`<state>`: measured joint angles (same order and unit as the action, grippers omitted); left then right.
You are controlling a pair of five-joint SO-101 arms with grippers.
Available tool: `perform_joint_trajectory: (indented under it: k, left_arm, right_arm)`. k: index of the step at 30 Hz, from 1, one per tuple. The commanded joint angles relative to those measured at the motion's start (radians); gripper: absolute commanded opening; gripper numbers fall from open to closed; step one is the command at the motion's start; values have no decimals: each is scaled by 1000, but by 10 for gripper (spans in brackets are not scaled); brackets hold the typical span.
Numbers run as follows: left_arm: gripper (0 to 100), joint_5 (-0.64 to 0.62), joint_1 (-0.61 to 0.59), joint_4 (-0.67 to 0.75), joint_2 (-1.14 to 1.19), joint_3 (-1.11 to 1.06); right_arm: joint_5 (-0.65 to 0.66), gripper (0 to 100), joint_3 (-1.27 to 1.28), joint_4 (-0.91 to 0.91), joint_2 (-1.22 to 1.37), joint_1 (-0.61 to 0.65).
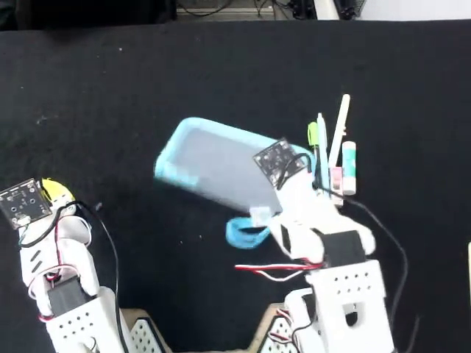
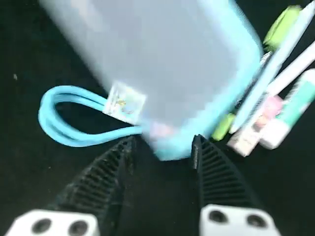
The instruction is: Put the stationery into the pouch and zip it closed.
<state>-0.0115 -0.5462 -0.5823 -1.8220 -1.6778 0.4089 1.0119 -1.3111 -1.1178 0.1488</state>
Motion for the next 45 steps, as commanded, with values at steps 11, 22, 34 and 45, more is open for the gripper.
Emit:
perform_joint_trajectory:
  k: [11, 22, 34, 45]
  left_arm:
    - [34, -11, -1, 12, -2, -21]
    - [34, -11, -1, 12, -2, -21]
    - [34, -11, 1, 14, -2, -21]
    - [34, -11, 1, 12, -2, -21]
  right_arm:
    - [-51, 188, -110, -68, 328, -100]
    - [-14, 188, -91, -29, 503, -97]
    - [-169, 188, -21, 342, 613, 57]
    - [-344, 188, -10, 698, 624, 321]
